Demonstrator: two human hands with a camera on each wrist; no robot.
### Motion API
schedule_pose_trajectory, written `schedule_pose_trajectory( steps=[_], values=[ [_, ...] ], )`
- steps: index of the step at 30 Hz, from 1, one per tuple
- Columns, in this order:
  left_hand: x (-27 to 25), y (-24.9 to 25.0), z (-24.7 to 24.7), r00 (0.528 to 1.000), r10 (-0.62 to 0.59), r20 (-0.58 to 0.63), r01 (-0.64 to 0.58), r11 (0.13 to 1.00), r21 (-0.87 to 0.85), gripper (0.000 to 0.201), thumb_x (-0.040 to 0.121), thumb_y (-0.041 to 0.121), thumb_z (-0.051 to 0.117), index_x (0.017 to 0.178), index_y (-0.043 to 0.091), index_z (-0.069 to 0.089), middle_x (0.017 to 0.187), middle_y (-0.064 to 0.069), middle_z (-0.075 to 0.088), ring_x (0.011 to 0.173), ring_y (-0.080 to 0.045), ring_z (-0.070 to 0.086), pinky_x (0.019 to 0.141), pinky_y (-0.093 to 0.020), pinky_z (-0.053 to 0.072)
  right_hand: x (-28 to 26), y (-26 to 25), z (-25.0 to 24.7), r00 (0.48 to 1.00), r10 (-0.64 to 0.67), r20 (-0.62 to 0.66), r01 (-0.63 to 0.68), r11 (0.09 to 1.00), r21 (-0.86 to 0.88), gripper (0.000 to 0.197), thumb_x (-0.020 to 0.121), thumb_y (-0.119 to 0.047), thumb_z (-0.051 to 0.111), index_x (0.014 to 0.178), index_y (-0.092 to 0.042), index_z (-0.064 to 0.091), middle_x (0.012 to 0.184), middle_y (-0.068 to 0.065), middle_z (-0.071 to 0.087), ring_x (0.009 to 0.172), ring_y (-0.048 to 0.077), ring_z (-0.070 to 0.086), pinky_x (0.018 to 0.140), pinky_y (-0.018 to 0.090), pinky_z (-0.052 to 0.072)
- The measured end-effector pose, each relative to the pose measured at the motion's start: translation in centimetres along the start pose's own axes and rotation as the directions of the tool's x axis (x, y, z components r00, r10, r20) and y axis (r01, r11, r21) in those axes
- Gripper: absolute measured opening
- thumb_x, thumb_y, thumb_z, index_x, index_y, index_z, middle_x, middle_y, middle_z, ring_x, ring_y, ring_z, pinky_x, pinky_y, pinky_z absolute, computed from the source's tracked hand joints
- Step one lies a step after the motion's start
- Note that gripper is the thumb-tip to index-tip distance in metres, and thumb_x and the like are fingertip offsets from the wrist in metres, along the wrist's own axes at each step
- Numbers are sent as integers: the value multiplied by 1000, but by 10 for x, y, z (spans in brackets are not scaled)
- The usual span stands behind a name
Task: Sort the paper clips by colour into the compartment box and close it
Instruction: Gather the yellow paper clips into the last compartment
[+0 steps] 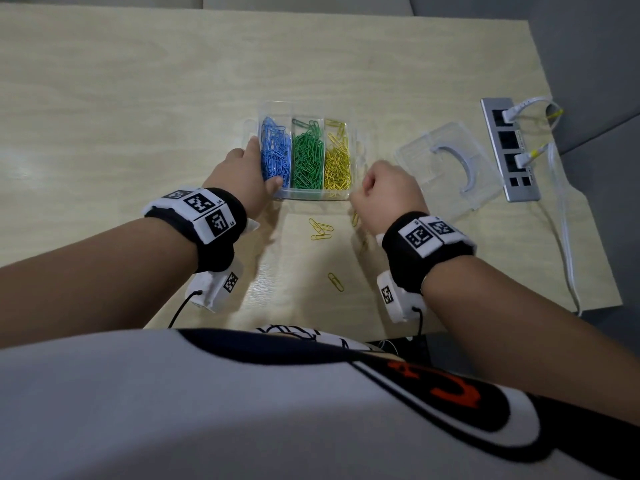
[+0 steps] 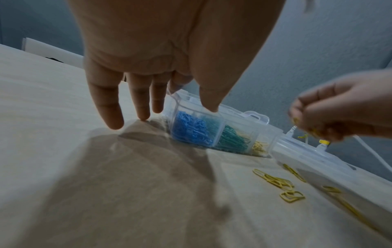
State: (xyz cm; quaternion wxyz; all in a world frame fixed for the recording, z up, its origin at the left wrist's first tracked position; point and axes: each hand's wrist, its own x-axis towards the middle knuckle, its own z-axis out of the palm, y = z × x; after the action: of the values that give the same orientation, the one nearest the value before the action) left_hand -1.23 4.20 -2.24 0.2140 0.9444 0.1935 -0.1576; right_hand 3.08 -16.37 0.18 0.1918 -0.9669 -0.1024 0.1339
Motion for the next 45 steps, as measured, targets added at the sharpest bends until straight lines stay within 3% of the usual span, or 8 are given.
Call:
schedule_pose_trajectory(
  steps=[6,12,15,18,23,30,40,45],
  values=[
    [2,-1,1,1000,3,-1,-3,1000,1,62,92,39,54,139,10,27,124,-23,48,110,-41,52,88,-45,42,15,-18,-17,992,-43,-119,60,988,140,19,90,-19,50,107,-16,60,106,3,63,94,21,58,78,24,42],
    [2,-1,1,1000,4,-1,-4,1000,-5,61,93,39,53,139,10,26,123,-23,48,109,-41,52,85,-44,41,3,8,1,910,280,307,-180,932,-314,22,90,-10,50,110,-2,53,108,12,54,103,35,56,77,30,42],
    [2,-1,0,1000,3,-2,-3,1000,-3,63,93,39,53,141,9,25,125,-24,47,110,-41,51,86,-44,41,-7,-1,17,939,147,312,-86,976,-200,29,94,-19,47,119,-4,51,123,13,49,102,29,53,76,31,40],
    [1,0,0,1000,4,-4,-4,1000,9,65,93,39,52,143,9,23,126,-24,47,112,-41,51,87,-44,41,-15,-13,33,941,-113,319,180,965,-189,45,89,-35,58,125,-8,52,126,10,45,113,26,48,94,34,42],
    [1,-1,1,1000,2,-6,-2,1000,12,65,93,39,52,143,9,23,127,-24,47,111,-41,51,86,-45,41,-22,-16,47,873,-353,337,449,851,-271,26,91,-11,53,117,-8,54,121,12,47,113,30,46,91,39,45],
    [2,-2,2,1000,6,-9,-6,1000,0,65,93,39,53,142,8,24,125,-24,48,110,-41,51,86,-45,41,-25,-17,40,877,-329,349,435,854,-287,31,87,6,38,113,-3,53,114,17,51,104,34,53,85,43,49],
    [2,-3,2,1000,7,-7,-7,1000,-8,67,93,40,52,143,9,23,126,-23,47,110,-40,51,87,-45,42,-19,-10,42,905,-316,286,381,900,-211,18,89,-7,50,99,-12,64,104,8,58,93,27,58,78,31,46],
    [2,-3,3,1000,8,-8,-8,1000,-8,67,93,40,52,143,9,23,126,-24,47,111,-41,51,88,-45,42,-12,-19,18,945,-309,109,318,945,-76,16,90,-13,53,95,-17,67,95,-2,57,87,16,54,81,25,46]
  ],
)
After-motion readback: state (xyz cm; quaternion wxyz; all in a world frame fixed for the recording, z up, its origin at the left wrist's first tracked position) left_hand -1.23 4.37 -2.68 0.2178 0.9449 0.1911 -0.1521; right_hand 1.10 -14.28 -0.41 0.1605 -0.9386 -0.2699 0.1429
